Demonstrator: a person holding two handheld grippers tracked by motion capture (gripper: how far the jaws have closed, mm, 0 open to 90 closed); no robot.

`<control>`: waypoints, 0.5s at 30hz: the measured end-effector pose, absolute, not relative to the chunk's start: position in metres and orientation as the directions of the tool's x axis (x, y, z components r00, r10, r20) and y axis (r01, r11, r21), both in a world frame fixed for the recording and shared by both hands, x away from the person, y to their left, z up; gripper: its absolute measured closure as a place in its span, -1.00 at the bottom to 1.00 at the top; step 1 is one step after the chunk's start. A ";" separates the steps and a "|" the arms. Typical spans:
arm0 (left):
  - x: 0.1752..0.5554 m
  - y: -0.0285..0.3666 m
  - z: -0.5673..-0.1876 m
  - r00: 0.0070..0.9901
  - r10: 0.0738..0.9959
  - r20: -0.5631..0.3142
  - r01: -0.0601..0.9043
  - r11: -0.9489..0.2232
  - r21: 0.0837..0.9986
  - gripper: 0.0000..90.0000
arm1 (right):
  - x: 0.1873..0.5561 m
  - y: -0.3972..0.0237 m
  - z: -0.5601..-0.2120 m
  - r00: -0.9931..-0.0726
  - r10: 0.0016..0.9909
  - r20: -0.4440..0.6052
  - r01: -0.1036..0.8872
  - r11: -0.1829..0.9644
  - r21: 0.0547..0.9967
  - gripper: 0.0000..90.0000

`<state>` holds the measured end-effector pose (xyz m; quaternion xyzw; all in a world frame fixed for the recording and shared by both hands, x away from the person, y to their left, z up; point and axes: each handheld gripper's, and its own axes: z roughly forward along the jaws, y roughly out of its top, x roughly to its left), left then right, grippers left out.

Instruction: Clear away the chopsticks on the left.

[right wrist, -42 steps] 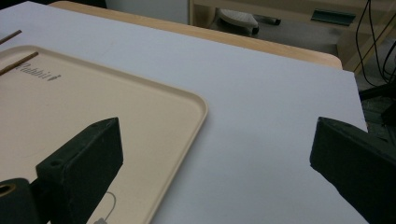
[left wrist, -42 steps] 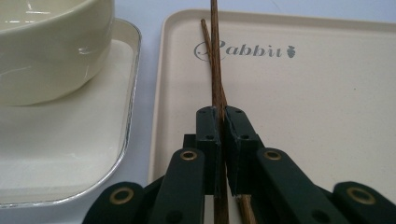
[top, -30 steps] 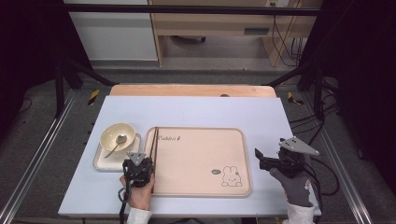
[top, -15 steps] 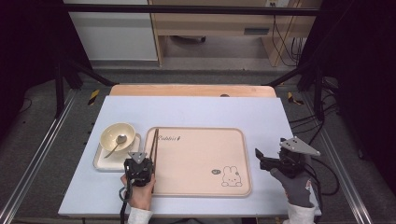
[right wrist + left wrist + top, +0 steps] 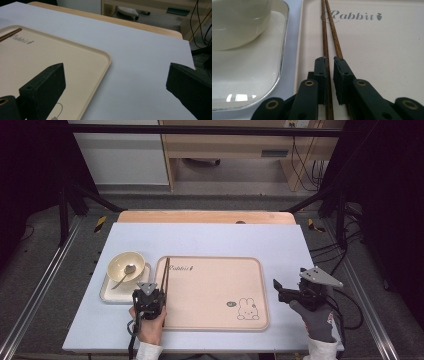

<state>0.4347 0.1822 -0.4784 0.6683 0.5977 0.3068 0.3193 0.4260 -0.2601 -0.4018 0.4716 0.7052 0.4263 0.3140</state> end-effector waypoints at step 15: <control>0.432 0.187 -0.459 0.310 0.950 -0.042 0.529 -0.136 0.838 0.26 | 0.425 -0.262 -0.401 -0.351 0.936 -0.034 0.397 0.182 0.900 -0.94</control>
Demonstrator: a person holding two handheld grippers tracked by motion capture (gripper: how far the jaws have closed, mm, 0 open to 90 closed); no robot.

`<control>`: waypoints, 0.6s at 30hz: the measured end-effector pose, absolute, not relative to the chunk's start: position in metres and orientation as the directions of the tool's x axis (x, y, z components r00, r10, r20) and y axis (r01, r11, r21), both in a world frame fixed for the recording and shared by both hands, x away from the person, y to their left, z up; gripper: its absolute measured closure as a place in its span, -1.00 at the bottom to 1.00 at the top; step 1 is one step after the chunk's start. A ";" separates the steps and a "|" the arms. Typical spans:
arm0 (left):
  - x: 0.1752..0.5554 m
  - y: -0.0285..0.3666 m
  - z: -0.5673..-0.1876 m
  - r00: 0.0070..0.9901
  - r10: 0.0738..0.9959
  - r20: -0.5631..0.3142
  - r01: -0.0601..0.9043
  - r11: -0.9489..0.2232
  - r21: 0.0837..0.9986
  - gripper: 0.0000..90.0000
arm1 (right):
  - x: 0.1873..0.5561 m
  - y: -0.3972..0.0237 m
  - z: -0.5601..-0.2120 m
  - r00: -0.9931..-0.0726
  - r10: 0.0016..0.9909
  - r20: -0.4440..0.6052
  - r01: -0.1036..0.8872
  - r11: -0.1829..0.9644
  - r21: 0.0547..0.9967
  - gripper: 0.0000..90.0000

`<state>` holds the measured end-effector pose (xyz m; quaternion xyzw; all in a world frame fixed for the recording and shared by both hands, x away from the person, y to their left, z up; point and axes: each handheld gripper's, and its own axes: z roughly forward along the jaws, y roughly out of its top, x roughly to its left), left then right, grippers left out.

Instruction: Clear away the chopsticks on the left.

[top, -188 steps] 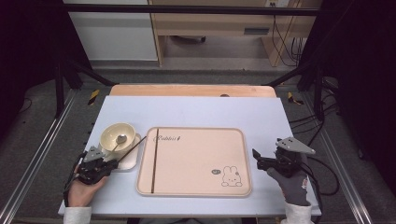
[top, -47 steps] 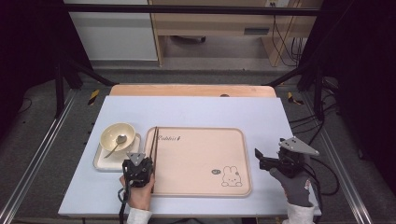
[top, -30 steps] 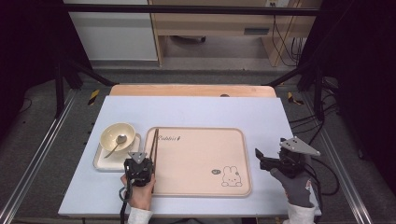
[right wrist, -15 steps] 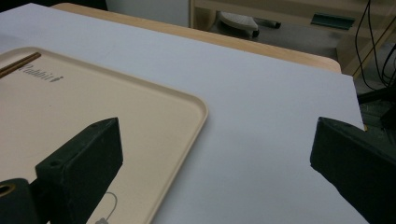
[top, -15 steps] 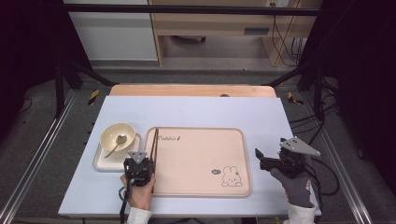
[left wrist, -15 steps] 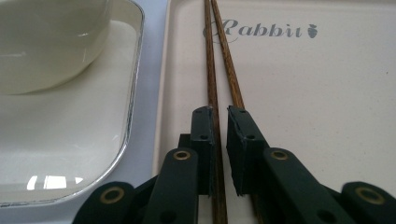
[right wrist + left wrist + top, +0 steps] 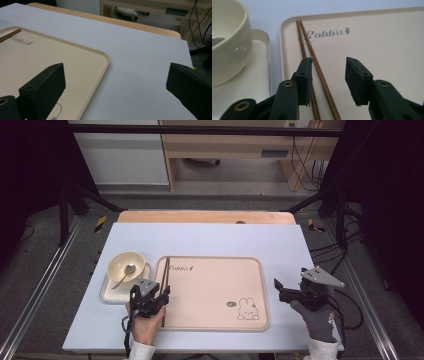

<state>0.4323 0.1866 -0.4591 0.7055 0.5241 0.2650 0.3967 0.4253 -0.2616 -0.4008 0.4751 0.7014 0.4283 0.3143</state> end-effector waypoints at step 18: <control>0.432 0.207 -0.440 0.570 0.822 -0.023 0.443 -0.284 0.850 -0.22 | 0.426 -0.265 -0.403 -0.345 0.938 -0.015 0.406 0.163 0.899 -0.94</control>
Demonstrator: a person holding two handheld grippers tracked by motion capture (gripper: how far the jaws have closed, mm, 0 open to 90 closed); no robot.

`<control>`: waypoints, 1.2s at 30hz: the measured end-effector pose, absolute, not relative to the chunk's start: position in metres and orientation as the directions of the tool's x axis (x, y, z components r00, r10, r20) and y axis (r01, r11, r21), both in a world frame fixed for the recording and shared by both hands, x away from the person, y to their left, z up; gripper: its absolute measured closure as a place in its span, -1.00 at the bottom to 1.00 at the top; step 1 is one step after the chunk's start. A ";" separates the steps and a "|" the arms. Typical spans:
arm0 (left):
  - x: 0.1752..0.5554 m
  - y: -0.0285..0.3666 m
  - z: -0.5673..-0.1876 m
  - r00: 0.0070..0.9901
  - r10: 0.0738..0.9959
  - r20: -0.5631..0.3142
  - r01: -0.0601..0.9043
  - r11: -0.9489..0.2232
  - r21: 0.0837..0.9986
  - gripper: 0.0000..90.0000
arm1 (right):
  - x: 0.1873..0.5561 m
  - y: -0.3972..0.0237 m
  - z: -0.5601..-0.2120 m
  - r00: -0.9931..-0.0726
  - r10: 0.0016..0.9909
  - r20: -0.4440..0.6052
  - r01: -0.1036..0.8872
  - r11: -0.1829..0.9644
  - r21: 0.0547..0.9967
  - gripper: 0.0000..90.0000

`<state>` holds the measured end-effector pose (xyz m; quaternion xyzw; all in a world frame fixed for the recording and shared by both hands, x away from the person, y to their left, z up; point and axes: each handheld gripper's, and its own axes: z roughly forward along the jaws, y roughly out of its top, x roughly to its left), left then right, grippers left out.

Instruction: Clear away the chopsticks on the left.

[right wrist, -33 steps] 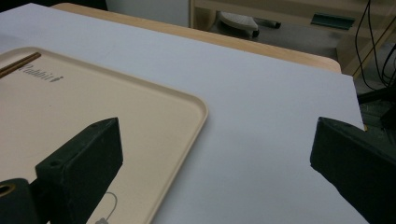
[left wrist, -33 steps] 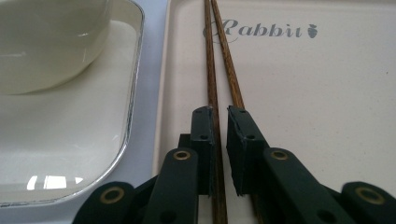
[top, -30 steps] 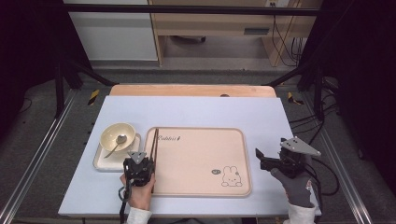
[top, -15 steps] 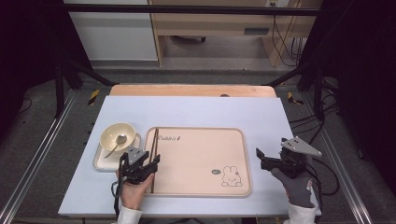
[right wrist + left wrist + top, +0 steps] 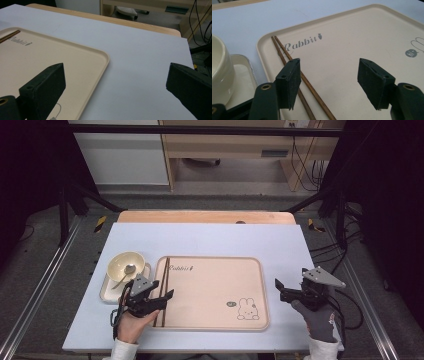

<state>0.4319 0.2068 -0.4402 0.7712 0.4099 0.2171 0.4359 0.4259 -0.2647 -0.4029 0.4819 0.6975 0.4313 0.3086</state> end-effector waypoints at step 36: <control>0.407 0.292 -0.446 0.646 0.763 -0.026 0.408 -0.317 0.856 -0.47 | 0.428 -0.263 -0.409 -0.343 0.939 -0.011 0.432 0.169 0.886 -0.94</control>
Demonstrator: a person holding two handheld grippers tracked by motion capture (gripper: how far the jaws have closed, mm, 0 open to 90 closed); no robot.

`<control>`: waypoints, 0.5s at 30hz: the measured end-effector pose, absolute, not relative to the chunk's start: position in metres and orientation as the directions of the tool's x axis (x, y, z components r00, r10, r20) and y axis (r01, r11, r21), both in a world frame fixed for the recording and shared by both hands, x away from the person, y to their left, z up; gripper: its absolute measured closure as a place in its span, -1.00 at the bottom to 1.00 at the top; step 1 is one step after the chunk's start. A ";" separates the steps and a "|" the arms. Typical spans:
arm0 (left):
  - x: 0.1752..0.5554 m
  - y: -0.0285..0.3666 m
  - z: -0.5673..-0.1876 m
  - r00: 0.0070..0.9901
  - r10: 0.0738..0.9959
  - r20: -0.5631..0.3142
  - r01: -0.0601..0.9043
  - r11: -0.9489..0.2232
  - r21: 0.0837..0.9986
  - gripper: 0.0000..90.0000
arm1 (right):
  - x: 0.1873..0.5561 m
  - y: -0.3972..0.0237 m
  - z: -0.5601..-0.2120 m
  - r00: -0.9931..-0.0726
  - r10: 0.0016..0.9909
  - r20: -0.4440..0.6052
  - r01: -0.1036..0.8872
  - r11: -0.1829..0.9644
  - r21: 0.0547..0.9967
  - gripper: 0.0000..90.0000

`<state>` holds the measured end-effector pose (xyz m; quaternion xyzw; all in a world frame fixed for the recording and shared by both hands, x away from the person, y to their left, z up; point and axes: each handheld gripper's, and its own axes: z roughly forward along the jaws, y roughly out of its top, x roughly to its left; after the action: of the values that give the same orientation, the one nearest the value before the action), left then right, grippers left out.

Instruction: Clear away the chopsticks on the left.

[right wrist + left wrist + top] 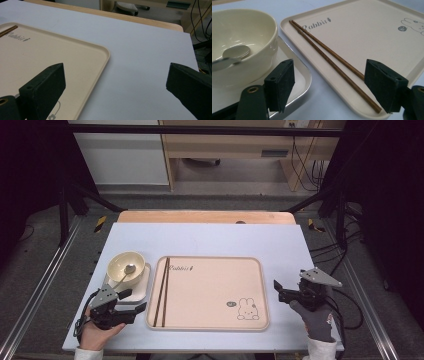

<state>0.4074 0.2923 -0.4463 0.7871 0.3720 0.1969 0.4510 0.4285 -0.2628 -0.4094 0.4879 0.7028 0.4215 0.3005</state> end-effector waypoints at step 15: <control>0.402 0.323 -0.443 0.606 0.795 -0.025 0.417 -0.291 0.861 -0.54 | 0.430 -0.261 -0.411 -0.339 0.941 -0.014 0.436 0.171 0.884 -0.94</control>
<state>0.4018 0.3235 -0.4426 0.7753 0.3908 0.2103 0.4494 0.4303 -0.2613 -0.4111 0.4894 0.7033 0.4184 0.3014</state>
